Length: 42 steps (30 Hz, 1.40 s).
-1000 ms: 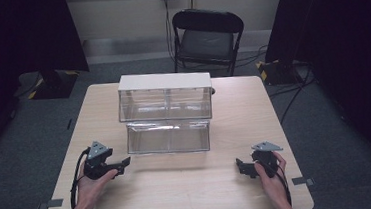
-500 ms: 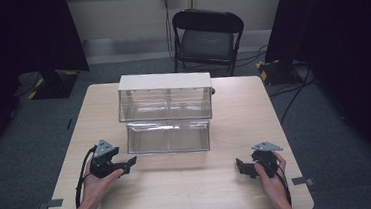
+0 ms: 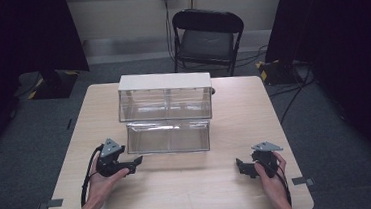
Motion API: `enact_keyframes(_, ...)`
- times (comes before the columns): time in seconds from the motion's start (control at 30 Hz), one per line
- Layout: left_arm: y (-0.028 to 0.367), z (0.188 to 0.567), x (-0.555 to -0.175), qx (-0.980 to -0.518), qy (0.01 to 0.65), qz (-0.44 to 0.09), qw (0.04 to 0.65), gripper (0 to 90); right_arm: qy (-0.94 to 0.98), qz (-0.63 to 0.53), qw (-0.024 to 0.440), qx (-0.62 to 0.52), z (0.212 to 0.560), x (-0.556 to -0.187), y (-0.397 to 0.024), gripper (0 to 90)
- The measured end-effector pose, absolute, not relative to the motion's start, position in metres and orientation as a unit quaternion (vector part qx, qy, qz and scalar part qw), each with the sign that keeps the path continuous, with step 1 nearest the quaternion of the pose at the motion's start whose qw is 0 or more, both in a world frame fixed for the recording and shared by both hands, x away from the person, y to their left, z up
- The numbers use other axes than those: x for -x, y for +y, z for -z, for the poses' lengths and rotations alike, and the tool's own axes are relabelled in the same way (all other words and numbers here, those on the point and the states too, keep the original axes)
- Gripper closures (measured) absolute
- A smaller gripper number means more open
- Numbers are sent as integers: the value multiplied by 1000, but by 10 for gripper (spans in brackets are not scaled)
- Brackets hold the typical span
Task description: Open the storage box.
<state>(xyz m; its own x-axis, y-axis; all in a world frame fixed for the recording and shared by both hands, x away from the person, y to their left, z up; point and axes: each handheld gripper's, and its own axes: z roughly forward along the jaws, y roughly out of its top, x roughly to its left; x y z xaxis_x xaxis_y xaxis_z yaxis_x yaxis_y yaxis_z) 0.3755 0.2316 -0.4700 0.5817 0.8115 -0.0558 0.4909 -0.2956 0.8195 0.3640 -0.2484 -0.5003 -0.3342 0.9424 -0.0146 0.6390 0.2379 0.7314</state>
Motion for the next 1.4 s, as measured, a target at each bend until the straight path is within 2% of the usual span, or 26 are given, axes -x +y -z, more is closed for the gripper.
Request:
enact_keyframes(0.5,239,468,-375,-765,429,-189,441,166,751,-322,236,-527,500,-364,-248,102)
enact_keyframes(1.4,239,465,-372,-767,415,-184,454,189,752,-322,235,-525,500,-364,-248,102)
